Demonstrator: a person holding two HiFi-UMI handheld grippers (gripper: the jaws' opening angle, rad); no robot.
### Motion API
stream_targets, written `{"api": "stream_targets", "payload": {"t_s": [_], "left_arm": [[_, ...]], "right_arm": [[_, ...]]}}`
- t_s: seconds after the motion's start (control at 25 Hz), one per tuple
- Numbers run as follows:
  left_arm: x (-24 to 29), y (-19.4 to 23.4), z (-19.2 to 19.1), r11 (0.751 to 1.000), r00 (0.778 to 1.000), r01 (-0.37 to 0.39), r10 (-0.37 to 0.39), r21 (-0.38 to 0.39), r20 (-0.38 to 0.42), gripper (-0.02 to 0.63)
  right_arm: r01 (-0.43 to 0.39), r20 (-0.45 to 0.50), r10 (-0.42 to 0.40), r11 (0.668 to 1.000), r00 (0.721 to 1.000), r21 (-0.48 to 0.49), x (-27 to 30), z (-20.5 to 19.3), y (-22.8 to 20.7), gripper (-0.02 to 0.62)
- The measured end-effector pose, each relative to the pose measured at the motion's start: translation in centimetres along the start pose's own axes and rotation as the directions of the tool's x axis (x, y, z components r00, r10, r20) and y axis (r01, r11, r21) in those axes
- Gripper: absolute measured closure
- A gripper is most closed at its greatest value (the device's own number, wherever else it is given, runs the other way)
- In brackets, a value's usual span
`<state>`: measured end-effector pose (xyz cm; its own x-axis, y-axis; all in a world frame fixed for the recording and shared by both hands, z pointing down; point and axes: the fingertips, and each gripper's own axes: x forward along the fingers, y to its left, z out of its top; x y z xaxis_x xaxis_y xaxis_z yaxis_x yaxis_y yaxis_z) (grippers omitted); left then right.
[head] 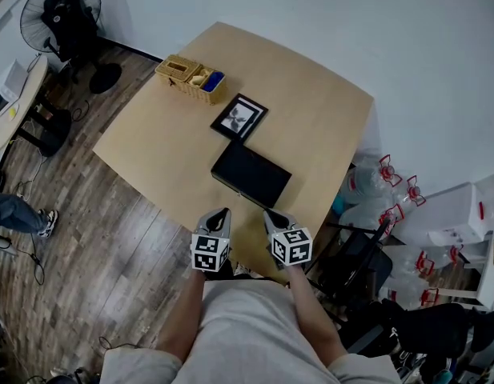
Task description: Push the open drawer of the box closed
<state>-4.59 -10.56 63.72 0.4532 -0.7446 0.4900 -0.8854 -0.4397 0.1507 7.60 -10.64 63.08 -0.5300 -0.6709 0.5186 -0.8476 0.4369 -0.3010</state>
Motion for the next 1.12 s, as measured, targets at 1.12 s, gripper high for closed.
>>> {"api": "stream_targets", "payload": {"t_s": [1.12], "left_arm": [[0.22, -0.69, -0.05, 1.000, 1.000, -0.024, 0.024, -0.004, 0.000, 0.554]], "right_arm": [[-0.023, -0.005, 0.023, 0.999, 1.000, -0.023, -0.60, -0.14, -0.47, 0.594]]}}
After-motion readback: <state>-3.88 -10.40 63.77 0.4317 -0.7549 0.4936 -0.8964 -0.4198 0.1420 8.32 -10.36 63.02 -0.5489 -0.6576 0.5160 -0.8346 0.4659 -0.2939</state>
